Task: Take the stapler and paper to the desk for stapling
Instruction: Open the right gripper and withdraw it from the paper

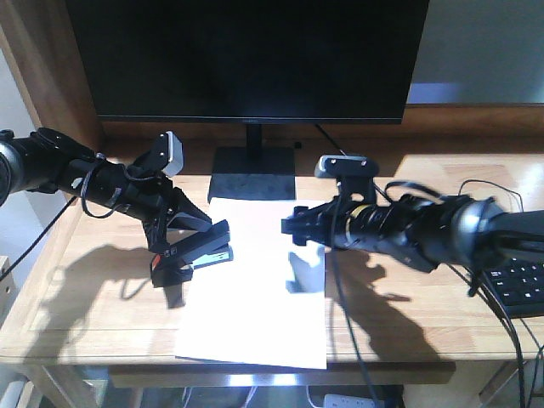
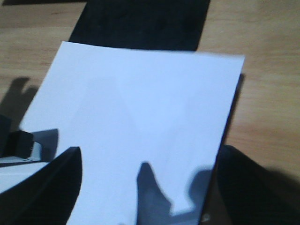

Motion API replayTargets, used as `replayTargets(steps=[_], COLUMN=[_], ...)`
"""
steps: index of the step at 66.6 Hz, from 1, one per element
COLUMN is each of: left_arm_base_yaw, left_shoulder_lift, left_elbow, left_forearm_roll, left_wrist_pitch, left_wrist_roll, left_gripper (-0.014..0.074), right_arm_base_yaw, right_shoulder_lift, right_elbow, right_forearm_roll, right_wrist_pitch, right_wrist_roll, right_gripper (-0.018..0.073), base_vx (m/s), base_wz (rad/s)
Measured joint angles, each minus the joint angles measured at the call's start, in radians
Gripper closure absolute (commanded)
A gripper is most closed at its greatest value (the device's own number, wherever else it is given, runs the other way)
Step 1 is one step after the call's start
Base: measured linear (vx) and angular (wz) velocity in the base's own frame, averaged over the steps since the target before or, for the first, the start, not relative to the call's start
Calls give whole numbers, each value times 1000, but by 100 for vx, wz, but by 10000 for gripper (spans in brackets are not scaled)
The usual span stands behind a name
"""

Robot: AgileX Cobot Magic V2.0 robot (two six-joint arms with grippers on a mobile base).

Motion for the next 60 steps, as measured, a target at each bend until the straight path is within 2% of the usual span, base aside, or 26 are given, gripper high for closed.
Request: replayTargets(steps=[10,22,38,60], left_arm_base_yaw=[0,0,0,0], left_shoulder_lift=[0,0,0,0], left_elbow=[0,0,0,0], left_forearm_roll=[0,0,0,0], left_wrist_pitch=[0,0,0,0], left_wrist_roll=[0,0,0,0], left_gripper=[603,603,603,603], right_arm_base_yaw=[0,0,0,0], right_shoulder_lift=[-120,-310,-636,-1140], right_elbow=[0,8,82,293], right_forearm_roll=[0,0,-43,-123], right_wrist_pitch=[144,270,309,316], right_wrist_roll=[-123,-196,-213,-216], right_gripper=[-5,-5,-5,-5], base_vx=[0,0,0,0], base_wz=[0,0,0,0])
